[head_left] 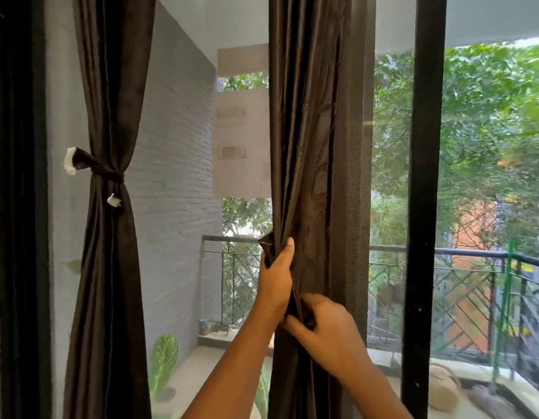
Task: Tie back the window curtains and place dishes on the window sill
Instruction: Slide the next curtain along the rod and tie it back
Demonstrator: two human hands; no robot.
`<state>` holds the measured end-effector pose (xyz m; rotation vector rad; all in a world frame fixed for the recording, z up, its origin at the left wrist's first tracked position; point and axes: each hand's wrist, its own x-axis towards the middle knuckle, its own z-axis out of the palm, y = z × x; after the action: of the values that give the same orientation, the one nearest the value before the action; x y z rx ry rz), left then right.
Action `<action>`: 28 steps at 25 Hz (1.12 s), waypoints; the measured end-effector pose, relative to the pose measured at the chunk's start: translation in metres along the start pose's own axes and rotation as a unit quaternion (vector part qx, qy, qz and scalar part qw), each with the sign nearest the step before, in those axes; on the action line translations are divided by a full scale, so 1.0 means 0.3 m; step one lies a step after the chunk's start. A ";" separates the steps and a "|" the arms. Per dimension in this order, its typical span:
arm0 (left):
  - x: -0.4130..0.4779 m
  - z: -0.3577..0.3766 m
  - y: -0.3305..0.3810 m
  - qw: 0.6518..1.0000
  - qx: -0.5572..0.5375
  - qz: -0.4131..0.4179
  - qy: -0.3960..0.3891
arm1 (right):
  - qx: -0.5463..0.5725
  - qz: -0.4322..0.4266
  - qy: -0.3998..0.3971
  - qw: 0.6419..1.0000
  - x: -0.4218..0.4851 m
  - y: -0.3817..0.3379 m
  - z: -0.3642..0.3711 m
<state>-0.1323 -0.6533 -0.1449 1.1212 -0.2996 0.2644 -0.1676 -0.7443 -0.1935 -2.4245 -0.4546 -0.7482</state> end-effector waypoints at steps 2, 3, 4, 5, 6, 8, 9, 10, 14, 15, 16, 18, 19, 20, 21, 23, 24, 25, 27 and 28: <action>0.001 -0.020 0.005 1.000 -0.006 0.009 -0.018 | 0.098 -0.021 0.016 0.995 -0.006 0.035 -0.038; 0.004 -0.029 0.008 0.999 -0.015 0.008 -0.031 | 0.131 -0.032 0.076 0.988 -0.002 0.049 -0.056; 0.005 -0.036 0.015 0.999 -0.023 0.001 -0.039 | 0.152 -0.041 0.161 0.974 0.012 0.066 -0.075; 0.004 -0.043 0.022 0.998 -0.033 -0.004 -0.046 | 0.160 -0.036 0.236 0.958 0.036 0.084 -0.092; -0.002 -0.048 0.033 0.998 -0.043 -0.008 -0.052 | 0.173 -0.016 0.277 0.945 0.065 0.099 -0.112; -0.008 -0.060 0.045 0.996 -0.052 -0.015 -0.065 | 0.255 0.052 0.235 0.937 0.137 0.121 -0.152; -0.010 -0.066 0.050 0.996 -0.053 -0.017 -0.074 | 0.323 0.078 0.175 0.927 0.172 0.125 -0.168; -0.018 -0.071 0.060 0.995 -0.058 -0.017 -0.084 | 0.396 0.092 0.114 0.906 0.199 0.125 -0.180; -0.035 -0.088 0.090 0.991 -0.060 -0.005 -0.116 | 0.539 0.117 -0.011 0.834 0.253 0.114 -0.180; -0.037 -0.091 0.094 0.990 -0.060 -0.005 -0.125 | 0.548 0.119 -0.015 0.828 0.261 0.112 -0.174; -0.043 -0.094 0.101 0.989 -0.058 -0.009 -0.135 | 0.555 0.119 -0.015 0.823 0.268 0.112 -0.167; -0.053 -0.099 0.108 0.986 -0.059 -0.013 -0.156 | 0.562 0.117 -0.015 0.819 0.273 0.108 -0.156; -0.058 -0.099 0.112 0.984 -0.062 -0.016 -0.164 | 0.562 0.116 -0.018 0.819 0.274 0.106 -0.150; -0.065 -0.099 0.117 0.983 -0.064 -0.017 -0.168 | 0.563 0.117 -0.022 0.818 0.274 0.103 -0.145; -0.069 -0.100 0.118 0.983 -0.067 -0.015 -0.172 | 0.564 0.120 -0.025 0.817 0.273 0.097 -0.140; -0.080 -0.099 0.124 0.982 -0.071 -0.008 -0.175 | 0.568 0.125 -0.028 0.813 0.268 0.083 -0.134; -0.083 -0.099 0.126 0.982 -0.072 -0.001 -0.177 | 0.570 0.124 -0.025 0.812 0.265 0.076 -0.132; -0.084 -0.099 0.125 0.981 -0.073 0.006 -0.180 | 0.569 0.119 -0.017 0.814 0.261 0.068 -0.132; -0.087 -0.096 0.124 0.982 -0.079 0.016 -0.172 | 0.536 0.100 0.030 0.838 0.249 0.059 -0.132; -0.084 -0.096 0.122 0.982 -0.087 0.021 -0.164 | 0.497 0.093 0.064 0.860 0.242 0.055 -0.132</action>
<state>-0.1658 -0.6134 -0.1349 0.9838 -0.6271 0.0866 -0.1192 -0.7700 -0.1297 -1.4043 -0.4037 -0.4136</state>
